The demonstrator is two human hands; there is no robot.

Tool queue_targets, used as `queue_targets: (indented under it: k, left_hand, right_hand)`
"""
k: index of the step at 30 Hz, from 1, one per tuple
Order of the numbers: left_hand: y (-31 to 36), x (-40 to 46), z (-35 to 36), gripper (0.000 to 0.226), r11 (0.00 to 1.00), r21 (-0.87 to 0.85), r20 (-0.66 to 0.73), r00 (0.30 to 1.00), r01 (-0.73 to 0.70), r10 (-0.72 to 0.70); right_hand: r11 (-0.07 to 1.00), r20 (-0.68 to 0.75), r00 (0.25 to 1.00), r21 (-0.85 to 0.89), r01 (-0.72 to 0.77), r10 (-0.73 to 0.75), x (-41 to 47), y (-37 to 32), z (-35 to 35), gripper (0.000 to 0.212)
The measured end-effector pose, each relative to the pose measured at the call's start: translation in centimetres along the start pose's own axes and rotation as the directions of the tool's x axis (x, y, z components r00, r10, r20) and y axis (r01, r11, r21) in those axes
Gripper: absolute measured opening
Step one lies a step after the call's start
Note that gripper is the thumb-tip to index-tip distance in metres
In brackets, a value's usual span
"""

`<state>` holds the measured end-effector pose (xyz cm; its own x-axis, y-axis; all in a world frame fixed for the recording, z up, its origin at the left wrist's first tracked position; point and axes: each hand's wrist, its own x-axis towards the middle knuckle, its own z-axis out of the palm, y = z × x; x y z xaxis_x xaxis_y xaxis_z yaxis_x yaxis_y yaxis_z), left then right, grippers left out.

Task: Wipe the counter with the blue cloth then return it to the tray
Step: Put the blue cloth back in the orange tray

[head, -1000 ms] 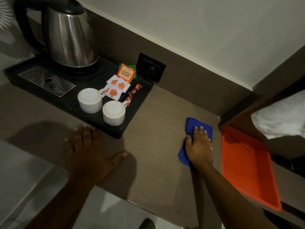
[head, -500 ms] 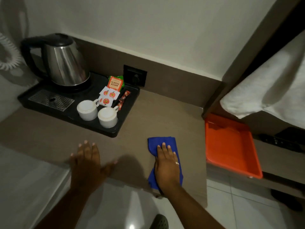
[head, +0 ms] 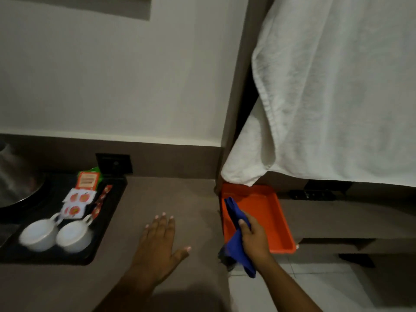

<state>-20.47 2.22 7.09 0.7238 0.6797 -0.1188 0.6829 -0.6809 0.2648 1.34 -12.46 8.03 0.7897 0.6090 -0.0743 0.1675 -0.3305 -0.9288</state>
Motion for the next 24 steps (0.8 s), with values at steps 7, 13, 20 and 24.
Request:
queue_targets:
  k: [7, 13, 20, 24]
  left_hand:
    - [11.2, 12.3, 3.6, 0.102, 0.946, 0.054, 0.034, 0.947, -0.321, 0.319]
    - [12.9, 19.0, 10.0, 0.114, 0.898, 0.252, 0.239, 0.923, -0.36, 0.302]
    - [12.9, 19.9, 11.3, 0.133, 0.895, 0.284, 0.215, 0.932, -0.345, 0.291]
    - [12.8, 19.5, 10.7, 0.134, 0.901, 0.245, 0.198, 0.928, -0.358, 0.315]
  right_hand:
    - [0.844, 0.043, 0.994, -0.526, 0.108, -0.1, 12.7, 6.8, -6.6, 0.042]
    - [0.583, 0.366, 0.93, -0.764, 0.275, 0.041, 16.8, 15.5, -4.0, 0.085]
    - [0.547, 0.307, 0.952, -0.795, 0.261, -0.009, 16.9, 16.7, -3.3, 0.107]
    - [0.581, 0.332, 0.943, -0.77, 0.262, 0.015, 16.7, 15.5, -3.8, 0.115]
